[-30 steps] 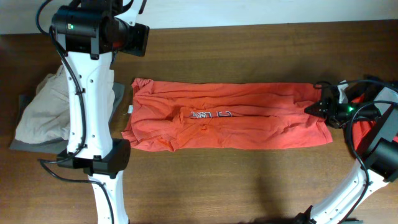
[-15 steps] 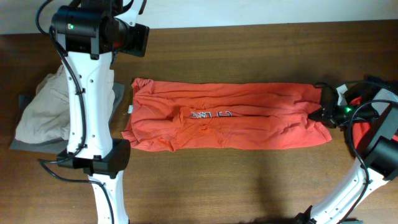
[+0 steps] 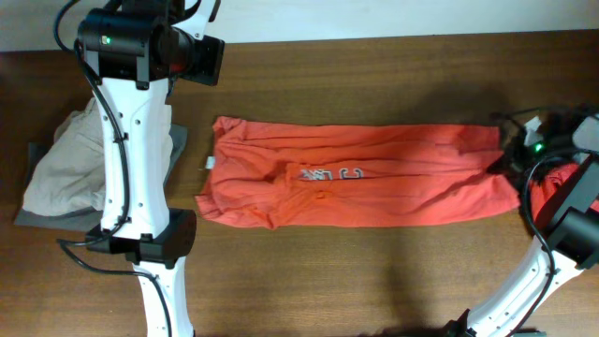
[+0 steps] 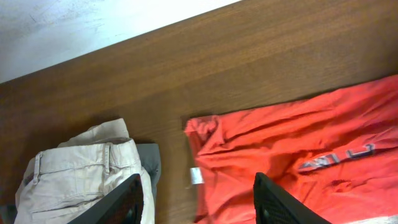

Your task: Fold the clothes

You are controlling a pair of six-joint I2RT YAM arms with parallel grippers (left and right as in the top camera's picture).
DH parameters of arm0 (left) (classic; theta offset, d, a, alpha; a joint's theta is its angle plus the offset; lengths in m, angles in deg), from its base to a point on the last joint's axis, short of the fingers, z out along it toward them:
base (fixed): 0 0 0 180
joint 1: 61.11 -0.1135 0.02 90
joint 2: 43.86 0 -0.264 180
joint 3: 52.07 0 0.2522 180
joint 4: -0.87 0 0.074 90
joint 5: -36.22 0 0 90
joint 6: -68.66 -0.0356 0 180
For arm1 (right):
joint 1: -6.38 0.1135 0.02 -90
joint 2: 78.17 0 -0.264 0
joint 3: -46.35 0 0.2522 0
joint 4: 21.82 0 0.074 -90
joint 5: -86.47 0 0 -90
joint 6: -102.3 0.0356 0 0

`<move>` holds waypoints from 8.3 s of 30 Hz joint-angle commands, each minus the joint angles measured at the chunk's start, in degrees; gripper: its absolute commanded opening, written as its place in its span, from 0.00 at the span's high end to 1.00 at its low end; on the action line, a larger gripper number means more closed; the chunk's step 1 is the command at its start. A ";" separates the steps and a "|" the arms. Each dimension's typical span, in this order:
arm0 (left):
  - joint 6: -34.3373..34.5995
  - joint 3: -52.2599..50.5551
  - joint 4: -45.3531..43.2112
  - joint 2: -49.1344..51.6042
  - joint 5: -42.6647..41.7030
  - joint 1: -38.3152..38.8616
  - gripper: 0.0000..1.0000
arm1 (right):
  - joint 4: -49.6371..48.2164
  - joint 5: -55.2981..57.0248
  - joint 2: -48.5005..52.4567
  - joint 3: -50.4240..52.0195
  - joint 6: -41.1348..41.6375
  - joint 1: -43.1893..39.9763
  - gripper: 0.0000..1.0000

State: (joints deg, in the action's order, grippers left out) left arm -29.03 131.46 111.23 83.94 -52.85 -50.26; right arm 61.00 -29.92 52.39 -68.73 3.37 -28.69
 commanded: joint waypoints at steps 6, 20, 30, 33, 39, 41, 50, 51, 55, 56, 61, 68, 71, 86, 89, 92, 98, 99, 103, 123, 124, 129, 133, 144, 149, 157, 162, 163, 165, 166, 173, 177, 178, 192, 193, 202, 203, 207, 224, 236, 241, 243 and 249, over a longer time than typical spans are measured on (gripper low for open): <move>0.33 0.57 -0.26 -0.83 0.96 -0.17 0.43 | 7.61 4.44 0.31 -15.69 1.38 0.24 0.96; 5.55 0.59 -4.79 -4.52 7.93 -1.95 0.43 | 21.94 14.32 0.28 -28.35 8.83 9.31 0.96; 5.55 0.59 -5.62 -12.37 7.91 -4.76 0.38 | 27.30 19.58 -0.92 -36.81 13.14 29.40 0.96; 5.55 0.59 -5.33 -13.64 7.91 -5.44 0.38 | 27.19 19.56 -1.62 -37.13 14.45 36.74 0.96; 5.55 0.59 -4.57 -14.05 7.89 -5.84 0.37 | 24.94 19.61 -1.75 -37.13 18.49 51.82 0.96; 5.55 0.59 -4.39 -14.05 7.91 -5.84 0.37 | 22.73 19.63 -1.75 -37.11 20.20 56.39 0.96; 5.55 0.59 -4.35 -14.05 7.82 -5.81 0.37 | 10.60 21.11 -1.16 -33.94 29.46 71.21 0.96; 5.55 0.59 -4.28 -14.05 7.65 -5.81 0.37 | 9.64 21.11 -0.81 -33.42 30.10 72.11 0.96; 5.53 0.59 -4.20 -14.05 5.73 -5.81 0.37 | 5.46 21.09 0.46 -30.62 31.93 74.18 0.36; 5.53 0.59 -4.17 -14.05 5.53 -5.81 0.37 | 4.76 20.81 0.46 -30.25 31.93 74.47 0.33; 5.53 0.59 -4.39 -14.05 5.53 -5.81 0.37 | 4.39 18.93 -0.96 -31.45 27.67 74.42 0.28; 5.53 0.57 -4.37 -14.05 5.53 -5.84 0.37 | 7.10 19.82 -4.63 -31.78 25.92 71.54 0.29; 5.53 0.59 -4.33 -14.05 5.51 -5.81 0.37 | 8.90 19.47 -3.82 -30.95 26.69 67.69 0.58; 5.53 0.59 -4.17 -14.05 5.49 -5.77 0.37 | -5.05 0.76 0.11 -4.98 19.96 59.78 0.96; 5.53 0.59 -4.22 -14.05 5.51 -5.77 0.37 | -6.10 -2.27 0.11 -4.11 16.09 61.83 0.96; 5.53 0.59 -4.20 -14.05 5.51 -5.77 0.37 | -6.88 -5.05 -0.07 -4.11 11.15 64.35 0.96; 5.51 0.59 -4.28 -14.05 5.51 -5.77 0.37 | -6.47 -14.49 -1.66 -4.13 0.17 68.28 0.96; 5.53 0.57 -4.33 -14.05 5.51 -5.77 0.37 | -6.27 -15.34 -2.49 -4.13 -1.07 69.05 0.96; 5.51 0.59 -4.39 -14.05 5.53 -5.77 0.37 | -6.03 -15.41 -4.74 -4.13 -2.93 71.28 0.96; 3.52 -20.24 -3.23 -13.94 -14.95 -3.15 0.78 | 1.29 13.97 -20.63 -9.35 28.09 53.70 0.96; 2.69 -23.78 -4.52 -13.94 -17.77 -2.38 0.80 | 2.43 13.88 -20.24 -9.09 28.37 52.30 0.96; 1.60 -43.89 -15.41 -13.94 -25.27 1.68 0.88 | 5.11 9.68 -16.17 -6.82 28.52 48.35 0.96; 1.86 -61.13 -24.92 -13.94 -27.12 4.70 0.91 | 4.20 8.52 -12.92 -2.73 28.57 48.37 0.96; 1.66 -93.35 -45.44 -13.94 -17.38 6.62 0.91 | -12.39 10.21 -8.31 13.46 32.39 48.81 0.96; 4.24 -97.00 -47.63 -13.94 -6.16 6.51 0.91 | -12.98 21.07 -8.31 16.72 33.68 48.17 0.96; 11.37 -93.46 -47.41 -14.69 2.23 2.21 0.86 | -6.27 26.58 -9.09 14.10 33.20 42.49 0.96; 10.88 -85.57 -44.37 -17.94 -4.52 1.05 0.69 | -2.64 12.48 -12.59 8.20 21.20 41.05 0.96; 10.86 -84.41 -44.22 -18.60 -5.79 1.22 0.64 | -2.14 9.44 -13.31 6.91 20.06 41.11 0.96; 10.88 -82.66 -44.87 -19.74 -7.67 1.77 0.59 | -2.08 4.68 -14.43 5.11 19.87 41.22 0.96; 10.88 -82.16 -45.88 -20.02 -7.80 2.12 0.56 | -2.91 1.95 -14.84 4.50 19.89 41.38 0.96; 6.78 -81.99 -60.13 -15.63 -8.87 4.39 0.60 | -16.13 -5.95 -13.55 4.39 27.43 45.24 0.96; 6.78 -81.99 -64.89 -10.08 -8.79 4.17 0.68 | -21.18 -4.42 -10.84 4.39 32.44 48.33 0.96; 6.78 -81.99 -65.61 -8.74 -8.79 4.00 0.70 | -22.34 -3.21 -9.84 4.39 33.90 49.31 0.96; 4.59 -81.96 -66.55 -4.04 -4.55 0.68 0.69 | -11.67 28.00 -2.40 4.42 38.32 49.18 0.96; 4.59 -81.99 -66.05 -4.04 -4.55 0.44 0.70 | -10.84 30.14 -2.40 4.39 37.77 47.93 0.96; 4.68 -79.30 -63.80 -5.73 -9.62 0.28 0.51 | -6.45 21.35 -3.28 0.07 14.80 38.18 0.95; 4.68 -78.25 -63.12 -6.25 -10.75 0.28 0.49 | -4.74 19.26 -3.58 -1.14 13.05 37.68 0.93; 5.53 -71.97 -56.92 -8.59 -15.76 0.50 0.48 | 4.00 14.40 -5.42 -7.02 12.15 36.30 0.91; 5.42 -65.83 -42.51 -19.93 -16.57 2.71 0.40 | 1.49 -3.54 -7.06 3.98 5.55 17.62 0.13; 3.67 -65.83 -42.40 -26.21 -14.62 2.71 0.37 | -19.06 -17.11 -7.06 26.62 1.44 18.03 0.14; 3.67 -65.83 -42.47 -26.21 -14.60 2.71 0.36 | -20.55 -17.16 -7.06 28.74 1.44 21.35 0.27; 3.67 -65.83 -42.49 -26.21 -14.62 2.71 0.37 | -21.24 -17.14 -7.06 28.72 1.44 22.45 0.39; 3.67 -65.83 -42.40 -26.21 -14.62 2.71 0.37 | -22.12 -15.87 -7.37 27.80 3.02 21.33 0.94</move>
State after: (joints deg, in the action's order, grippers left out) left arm -24.37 64.99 68.67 58.46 -67.84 -47.35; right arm 38.82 -49.02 43.37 -41.21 5.93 -6.26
